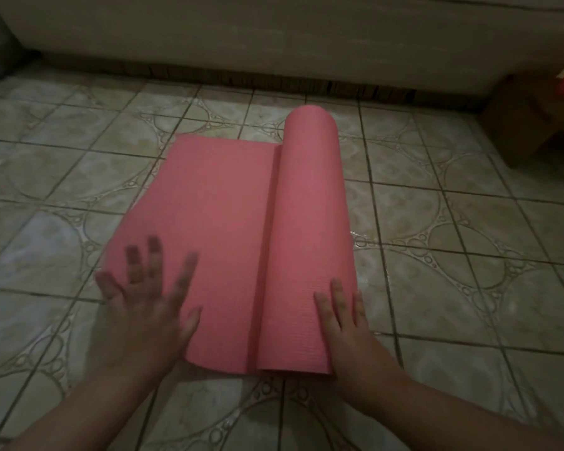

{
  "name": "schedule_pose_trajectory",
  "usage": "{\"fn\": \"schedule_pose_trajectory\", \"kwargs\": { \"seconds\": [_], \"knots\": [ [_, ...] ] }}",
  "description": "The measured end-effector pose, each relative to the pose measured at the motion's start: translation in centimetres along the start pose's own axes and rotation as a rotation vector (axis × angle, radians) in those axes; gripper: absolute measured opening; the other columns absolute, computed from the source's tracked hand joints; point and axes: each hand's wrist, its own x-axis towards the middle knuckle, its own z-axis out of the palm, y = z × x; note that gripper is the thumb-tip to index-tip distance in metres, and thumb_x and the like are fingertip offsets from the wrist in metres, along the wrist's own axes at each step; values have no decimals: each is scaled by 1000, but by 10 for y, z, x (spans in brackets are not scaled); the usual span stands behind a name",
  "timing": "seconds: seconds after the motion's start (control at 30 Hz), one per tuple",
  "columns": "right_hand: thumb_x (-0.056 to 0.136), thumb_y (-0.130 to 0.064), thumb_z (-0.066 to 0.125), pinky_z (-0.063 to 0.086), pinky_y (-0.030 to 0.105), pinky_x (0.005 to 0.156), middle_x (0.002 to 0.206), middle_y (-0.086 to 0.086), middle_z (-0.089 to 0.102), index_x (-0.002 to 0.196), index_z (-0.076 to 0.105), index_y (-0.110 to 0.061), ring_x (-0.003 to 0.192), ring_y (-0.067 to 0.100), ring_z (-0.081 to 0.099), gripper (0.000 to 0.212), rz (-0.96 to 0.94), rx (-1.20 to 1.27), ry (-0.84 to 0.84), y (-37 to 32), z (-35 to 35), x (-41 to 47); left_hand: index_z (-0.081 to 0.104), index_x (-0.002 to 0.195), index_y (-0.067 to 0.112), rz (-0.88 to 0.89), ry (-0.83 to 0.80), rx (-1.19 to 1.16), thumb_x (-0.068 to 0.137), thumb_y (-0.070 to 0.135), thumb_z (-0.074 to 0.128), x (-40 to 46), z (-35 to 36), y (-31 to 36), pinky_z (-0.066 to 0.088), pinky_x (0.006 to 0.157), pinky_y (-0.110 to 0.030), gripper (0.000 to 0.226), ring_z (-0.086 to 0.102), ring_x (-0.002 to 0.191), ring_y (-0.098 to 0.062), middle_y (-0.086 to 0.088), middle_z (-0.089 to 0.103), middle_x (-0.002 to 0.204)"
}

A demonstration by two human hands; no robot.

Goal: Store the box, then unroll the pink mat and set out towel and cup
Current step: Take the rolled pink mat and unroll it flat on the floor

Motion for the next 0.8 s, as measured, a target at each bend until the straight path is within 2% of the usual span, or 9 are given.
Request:
{"fn": "schedule_pose_trajectory", "kwargs": {
  "seconds": [0.07,0.1,0.2,0.27,0.4,0.5,0.57,0.67,0.8],
  "knots": [
    [77,-6,55,37,46,107,130,0,-61,124,-49,-14,138,45,-31,114,-11,-1,10,-1,1,2,20,148,25,-7,-186,-5,73,53,39,4,13,18,7,108,-65,83,10,143,-41,-19,15,156],
    [77,-8,58,37,47,107,130,0,-61,124,-49,-15,138,44,-31,117,-17,-3,12,-1,1,2,17,148,26,-29,-301,-39,76,53,41,5,23,27,11,108,-65,80,11,144,-39,-16,14,157],
    [78,-10,59,42,46,102,130,-2,-62,124,-50,-18,138,42,-31,119,-37,6,14,2,0,-2,-7,147,36,-142,-665,-140,89,56,39,0,65,37,7,117,-54,77,-11,146,-32,-5,-16,159],
    [78,-9,57,44,45,101,128,-3,-64,122,-53,-19,138,42,-32,119,-43,23,1,4,3,-7,-9,147,38,-139,-834,-147,89,61,37,-1,88,34,4,118,-51,78,-17,145,-30,-1,-23,157],
    [83,-50,58,19,54,114,122,3,-66,119,-52,-12,128,43,-43,122,-32,45,-98,3,13,-21,-21,142,40,-118,-911,-145,80,74,35,-6,105,35,5,114,-56,90,-18,144,-28,3,-31,153],
    [64,-75,54,14,59,114,130,0,-63,123,-53,-18,128,34,-44,135,52,111,-125,-6,16,-24,-34,130,40,-140,-902,-136,68,83,35,-13,108,36,2,113,-58,102,-23,143,-25,6,-41,144],
    [52,-89,41,0,60,114,135,-2,-59,134,-45,-24,133,27,-43,135,104,155,-67,-17,11,-19,-36,130,42,-134,-894,-139,66,82,36,-14,107,35,1,113,-59,104,-24,143,-25,6,-43,143],
    [61,-86,35,-6,58,113,150,-2,-43,150,-12,-31,141,24,-33,114,130,218,114,-35,-4,5,-33,132,43,-139,-930,-157,66,79,43,-8,104,35,5,112,-61,107,-22,143,-26,8,-43,141],
    [69,-80,47,-2,66,110,156,3,-33,150,-1,-35,144,28,-28,104,222,221,205,-46,-15,43,-28,135,44,-153,-929,-136,59,81,44,-4,100,36,11,112,-62,111,-17,145,-27,7,-37,149]
  ]
}}
